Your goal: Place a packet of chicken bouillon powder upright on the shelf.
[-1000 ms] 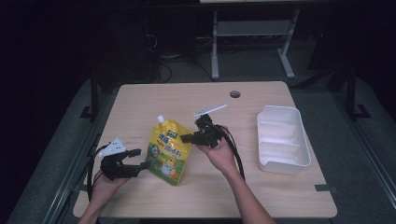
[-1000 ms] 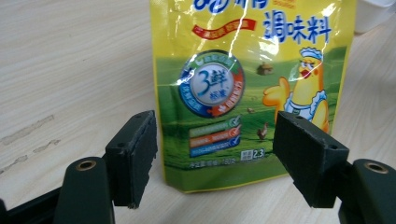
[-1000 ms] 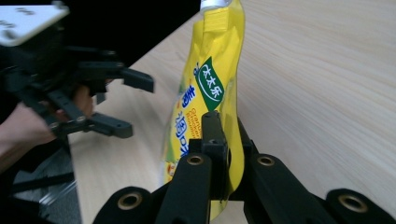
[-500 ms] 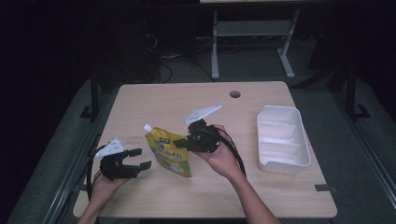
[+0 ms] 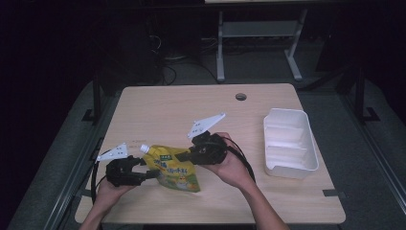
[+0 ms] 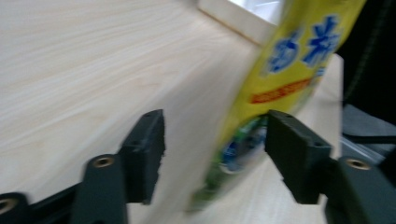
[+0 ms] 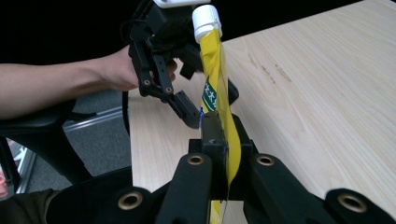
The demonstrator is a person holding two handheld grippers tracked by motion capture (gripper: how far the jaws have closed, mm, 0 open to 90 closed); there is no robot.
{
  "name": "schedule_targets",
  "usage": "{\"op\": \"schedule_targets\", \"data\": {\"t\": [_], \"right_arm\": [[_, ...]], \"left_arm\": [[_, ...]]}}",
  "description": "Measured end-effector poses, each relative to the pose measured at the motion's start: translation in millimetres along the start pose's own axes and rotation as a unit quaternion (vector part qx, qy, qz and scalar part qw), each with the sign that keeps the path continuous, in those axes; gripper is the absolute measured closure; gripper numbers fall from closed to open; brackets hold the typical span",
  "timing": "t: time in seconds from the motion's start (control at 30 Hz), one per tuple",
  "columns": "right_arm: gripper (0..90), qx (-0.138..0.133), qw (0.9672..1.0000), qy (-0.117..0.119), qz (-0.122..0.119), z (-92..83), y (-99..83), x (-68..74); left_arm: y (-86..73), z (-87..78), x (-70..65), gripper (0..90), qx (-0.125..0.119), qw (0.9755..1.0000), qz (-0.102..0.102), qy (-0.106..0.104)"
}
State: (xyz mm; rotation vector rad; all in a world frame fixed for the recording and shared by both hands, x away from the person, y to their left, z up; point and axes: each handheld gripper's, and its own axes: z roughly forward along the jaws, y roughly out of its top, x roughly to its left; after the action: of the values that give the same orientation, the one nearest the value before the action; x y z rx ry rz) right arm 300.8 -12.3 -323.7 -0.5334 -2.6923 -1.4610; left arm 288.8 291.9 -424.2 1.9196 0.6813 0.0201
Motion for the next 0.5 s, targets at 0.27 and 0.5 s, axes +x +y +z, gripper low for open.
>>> {"op": "schedule_targets", "data": {"t": [0.27, 0.5], "right_arm": [[88.8, -0.011, 0.9999, 0.002, 0.011, -2.3, -7.0, -6.7], [85.9, -0.011, 0.9996, -0.011, 0.024, -5.3, -13.0, -14.1]], "left_arm": [[-0.1, 1.8, -3.2, 66.6, 0.011, 0.9996, 0.015, -0.022], [0.2, 3.6, -6.6, 79.4, 0.016, 0.9991, 0.026, -0.029]]}}
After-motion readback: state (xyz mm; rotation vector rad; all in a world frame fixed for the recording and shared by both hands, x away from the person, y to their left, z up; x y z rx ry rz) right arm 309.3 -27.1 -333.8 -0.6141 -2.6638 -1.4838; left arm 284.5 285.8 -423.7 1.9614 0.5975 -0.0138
